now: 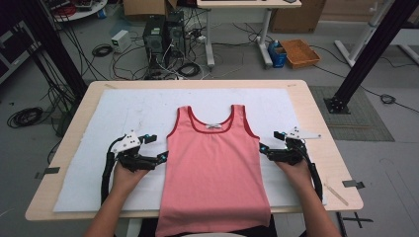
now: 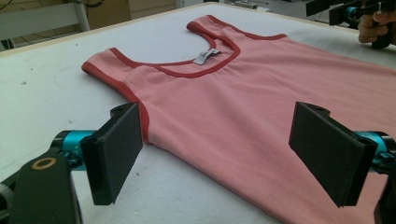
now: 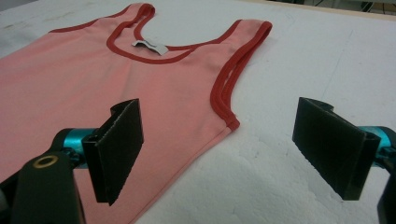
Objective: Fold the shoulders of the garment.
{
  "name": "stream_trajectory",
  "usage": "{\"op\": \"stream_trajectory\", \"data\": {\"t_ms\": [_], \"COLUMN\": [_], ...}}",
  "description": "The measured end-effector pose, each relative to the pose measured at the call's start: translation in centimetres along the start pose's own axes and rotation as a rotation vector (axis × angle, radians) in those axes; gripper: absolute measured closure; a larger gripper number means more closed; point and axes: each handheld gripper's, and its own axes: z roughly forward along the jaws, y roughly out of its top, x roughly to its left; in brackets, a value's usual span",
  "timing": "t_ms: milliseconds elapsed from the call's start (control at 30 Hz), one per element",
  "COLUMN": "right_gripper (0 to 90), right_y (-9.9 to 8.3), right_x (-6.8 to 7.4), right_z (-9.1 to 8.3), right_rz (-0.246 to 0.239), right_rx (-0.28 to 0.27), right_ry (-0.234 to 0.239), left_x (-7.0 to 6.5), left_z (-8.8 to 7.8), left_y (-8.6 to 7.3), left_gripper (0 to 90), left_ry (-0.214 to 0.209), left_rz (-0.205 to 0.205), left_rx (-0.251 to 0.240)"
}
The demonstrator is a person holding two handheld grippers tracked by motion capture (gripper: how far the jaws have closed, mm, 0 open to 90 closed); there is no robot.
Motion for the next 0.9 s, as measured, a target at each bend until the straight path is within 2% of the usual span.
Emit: {"op": "stream_trajectory", "data": {"t_ms": [200,267,367,467,667,700,833,900], "right_gripper": [16.2,16.2,16.2,16.2,16.2,16.2,16.2,16.2], "right_y": [0.7,1.3,1.8,2.5,4.1,5.0,6.3,6.9], "right_x": [0.0,0.1,0.0,0.0,-0.1,-0.3,-0.7,-0.9], "right_z": [-0.4,-0.5,-0.3,-0.1,0.1,0.4,1.1,1.6], "right_rz": [0.001,0.001,0.004,0.009,0.001,0.003,-0.002,0.0], "right_rx": [-0.018,-0.037,-0.028,-0.016,-0.003,0.011,0.038,0.049], "right_ry": [0.003,0.001,-0.002,0.004,0.002,-0.002,-0.014,-0.02], "left_x": [0.1,0.2,0.3,0.2,0.3,0.3,0.6,0.6], "left_z": [0.0,0.0,-0.1,-0.1,-0.1,-0.1,-0.3,-0.3], "left_y": [0.0,0.0,0.0,0.0,0.0,0.0,-0.1,-0.1], "left_gripper": [17.6,17.6,17.6,17.6,17.6,17.6,17.5,17.5], "left_ry": [0.0,0.008,0.012,0.007,0.008,0.007,0.006,0.007], "left_rz": [-0.006,-0.024,-0.039,-0.027,-0.034,-0.041,-0.068,-0.069], "left_rx": [-0.002,-0.004,-0.01,-0.007,-0.01,-0.013,-0.025,-0.027]}}
